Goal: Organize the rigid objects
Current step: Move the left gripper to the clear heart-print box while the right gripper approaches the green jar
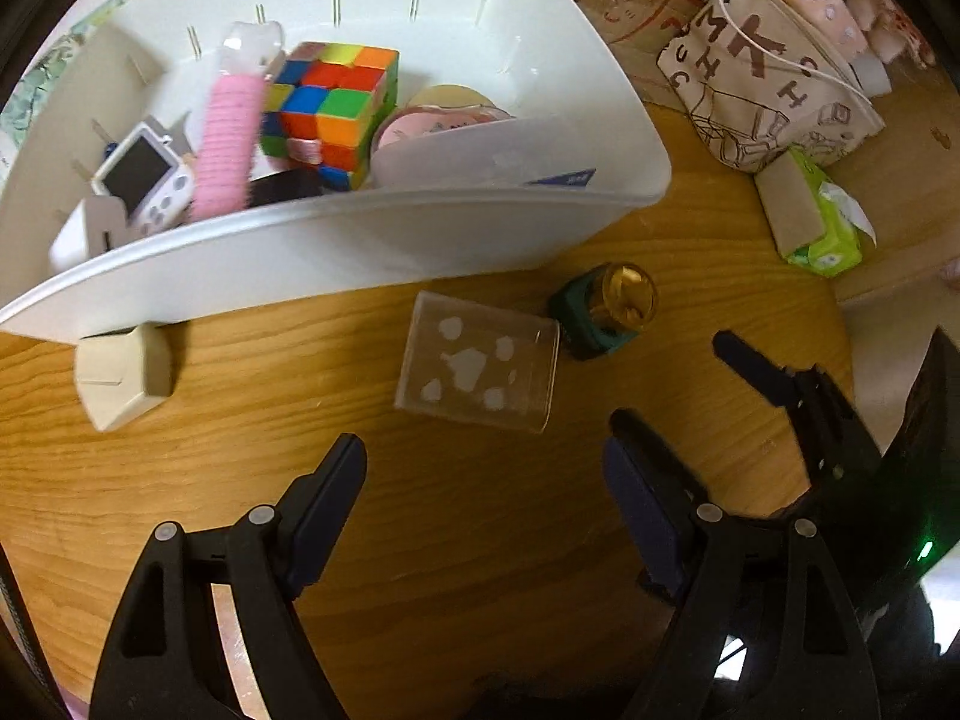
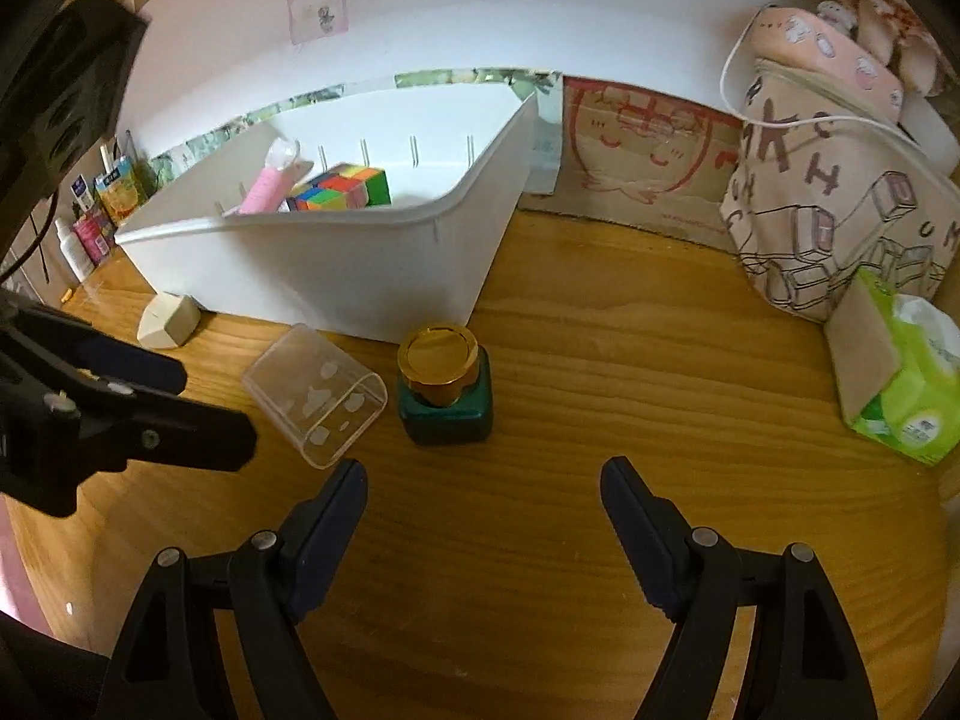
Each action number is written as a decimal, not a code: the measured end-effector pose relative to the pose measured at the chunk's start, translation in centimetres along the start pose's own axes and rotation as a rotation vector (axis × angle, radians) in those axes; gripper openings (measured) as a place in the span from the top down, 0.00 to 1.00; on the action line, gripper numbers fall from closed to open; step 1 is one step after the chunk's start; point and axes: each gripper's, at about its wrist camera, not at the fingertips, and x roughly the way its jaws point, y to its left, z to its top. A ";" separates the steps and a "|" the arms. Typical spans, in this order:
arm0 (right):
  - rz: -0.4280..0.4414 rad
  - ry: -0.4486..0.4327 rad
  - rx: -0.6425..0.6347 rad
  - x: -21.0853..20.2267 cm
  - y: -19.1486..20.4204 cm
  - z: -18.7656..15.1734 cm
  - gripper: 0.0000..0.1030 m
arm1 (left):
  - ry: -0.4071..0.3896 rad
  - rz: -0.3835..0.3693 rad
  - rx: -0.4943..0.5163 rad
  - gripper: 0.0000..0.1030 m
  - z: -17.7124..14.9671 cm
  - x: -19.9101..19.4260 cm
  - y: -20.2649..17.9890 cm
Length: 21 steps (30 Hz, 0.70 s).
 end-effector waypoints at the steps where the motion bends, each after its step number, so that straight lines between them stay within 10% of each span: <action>1: 0.000 0.002 -0.002 0.2 0.0 0.1 0.22 | 0.002 -0.003 -0.009 0.19 0.4 0.2 0.0; 21: 0.017 0.014 -0.079 2.7 0.9 1.6 0.34 | 0.058 -0.050 -0.147 0.29 2.2 3.3 1.8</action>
